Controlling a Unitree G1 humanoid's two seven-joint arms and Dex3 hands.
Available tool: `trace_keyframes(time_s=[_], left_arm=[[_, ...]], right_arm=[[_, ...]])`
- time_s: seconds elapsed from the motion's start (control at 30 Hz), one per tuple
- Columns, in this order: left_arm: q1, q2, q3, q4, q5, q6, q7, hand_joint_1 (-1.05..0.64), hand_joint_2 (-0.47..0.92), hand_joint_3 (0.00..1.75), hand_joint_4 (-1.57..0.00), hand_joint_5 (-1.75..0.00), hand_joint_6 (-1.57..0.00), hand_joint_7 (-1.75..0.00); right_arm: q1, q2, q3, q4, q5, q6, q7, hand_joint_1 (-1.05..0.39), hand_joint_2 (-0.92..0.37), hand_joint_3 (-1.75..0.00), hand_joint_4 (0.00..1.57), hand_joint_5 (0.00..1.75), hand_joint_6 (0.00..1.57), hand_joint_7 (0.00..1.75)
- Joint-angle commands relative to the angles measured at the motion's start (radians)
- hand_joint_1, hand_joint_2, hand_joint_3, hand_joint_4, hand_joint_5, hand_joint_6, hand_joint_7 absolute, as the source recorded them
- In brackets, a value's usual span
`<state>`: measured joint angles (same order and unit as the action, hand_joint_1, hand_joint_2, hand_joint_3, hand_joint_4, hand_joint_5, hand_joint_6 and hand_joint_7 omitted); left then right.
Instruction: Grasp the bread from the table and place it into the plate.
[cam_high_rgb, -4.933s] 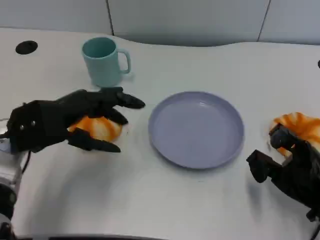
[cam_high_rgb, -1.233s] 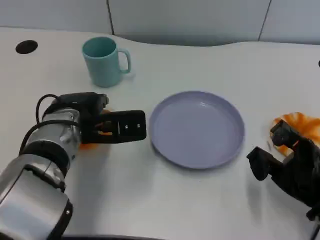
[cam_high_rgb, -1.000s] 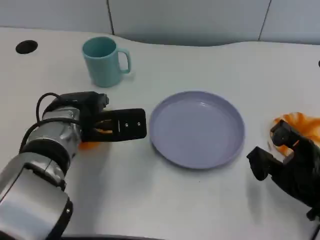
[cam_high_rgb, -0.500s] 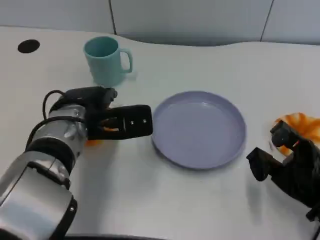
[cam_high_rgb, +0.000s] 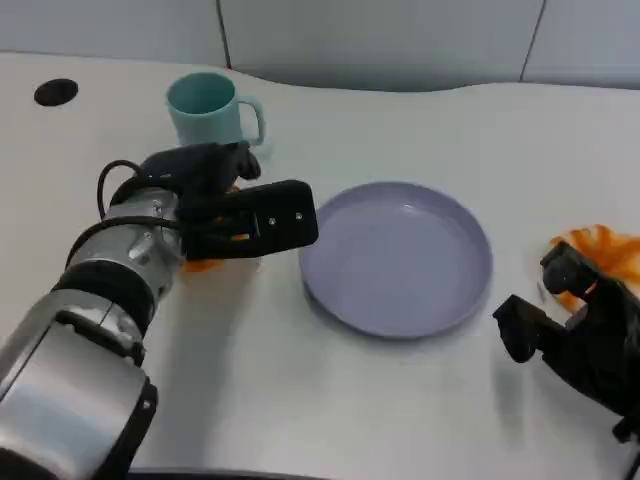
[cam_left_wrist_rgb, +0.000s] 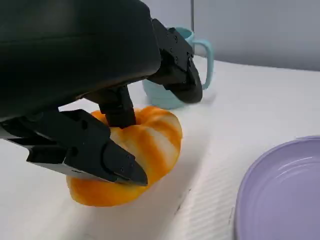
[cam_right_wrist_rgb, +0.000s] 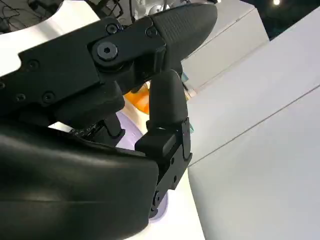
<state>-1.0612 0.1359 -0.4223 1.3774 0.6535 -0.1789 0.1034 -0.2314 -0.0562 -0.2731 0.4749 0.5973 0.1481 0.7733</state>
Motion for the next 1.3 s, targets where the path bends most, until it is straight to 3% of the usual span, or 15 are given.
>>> trace_keyframes(time_s=[0.03, 0.33, 0.43, 0.63, 1.07, 1.2, 1.3], left_arm=[[-0.039, 0.02, -0.018, -0.015, 0.013, -0.034, 0.019, 0.13, 0.9, 0.0, -0.66, -1.67, -0.64, -1.47], [-0.067, 0.051, -0.036, -0.02, 0.013, -0.06, 0.001, 0.08, 0.91, 0.0, -0.66, -1.68, -0.64, -1.46], [-0.078, 0.063, -0.028, -0.026, 0.002, -0.076, 0.004, 0.21, 0.86, 0.0, -0.66, -1.74, -0.59, -1.62], [-0.098, 0.07, -0.032, -0.037, 0.001, -0.134, 0.019, 0.21, 0.77, 0.0, -0.75, -1.75, -0.59, -1.74], [-0.176, -0.04, -0.054, -0.079, 0.007, -0.296, 0.05, 0.13, 0.65, 0.0, -0.88, -1.75, -0.71, -1.73], [-0.187, -0.084, -0.067, -0.083, 0.01, -0.316, 0.047, 0.1, 0.65, 0.0, -0.91, -1.75, -0.85, -1.53], [-0.187, -0.106, -0.082, -0.084, 0.02, -0.334, 0.058, 0.13, 0.63, 0.0, -0.93, -1.75, -0.88, -1.49]], right_arm=[[-0.005, -0.017, -0.011, 0.01, 0.004, 0.002, 0.009, -0.39, -0.88, 0.0, 0.91, 1.75, 0.67, 1.75], [-0.005, -0.018, -0.013, 0.013, 0.003, -0.005, 0.009, -0.39, -0.88, 0.0, 0.91, 1.75, 0.67, 1.75], [-0.005, -0.02, -0.014, 0.015, 0.004, -0.005, 0.012, -0.39, -0.89, 0.0, 0.92, 1.75, 0.67, 1.75], [-0.007, -0.019, -0.01, 0.02, -0.007, -0.015, 0.008, -0.4, -0.89, 0.0, 0.92, 1.75, 0.66, 1.75], [-0.001, -0.001, 0.003, 0.001, -0.022, -0.031, -0.017, -0.4, -0.89, -0.01, 0.91, 1.75, 0.67, 1.75], [0.006, 0.004, 0.008, -0.018, -0.033, -0.032, -0.036, -0.42, -0.88, 0.0, 0.91, 1.75, 0.68, 1.75], [0.009, 0.009, 0.007, -0.031, -0.025, -0.02, -0.041, -0.41, -0.88, 0.0, 0.91, 1.75, 0.68, 1.75]])
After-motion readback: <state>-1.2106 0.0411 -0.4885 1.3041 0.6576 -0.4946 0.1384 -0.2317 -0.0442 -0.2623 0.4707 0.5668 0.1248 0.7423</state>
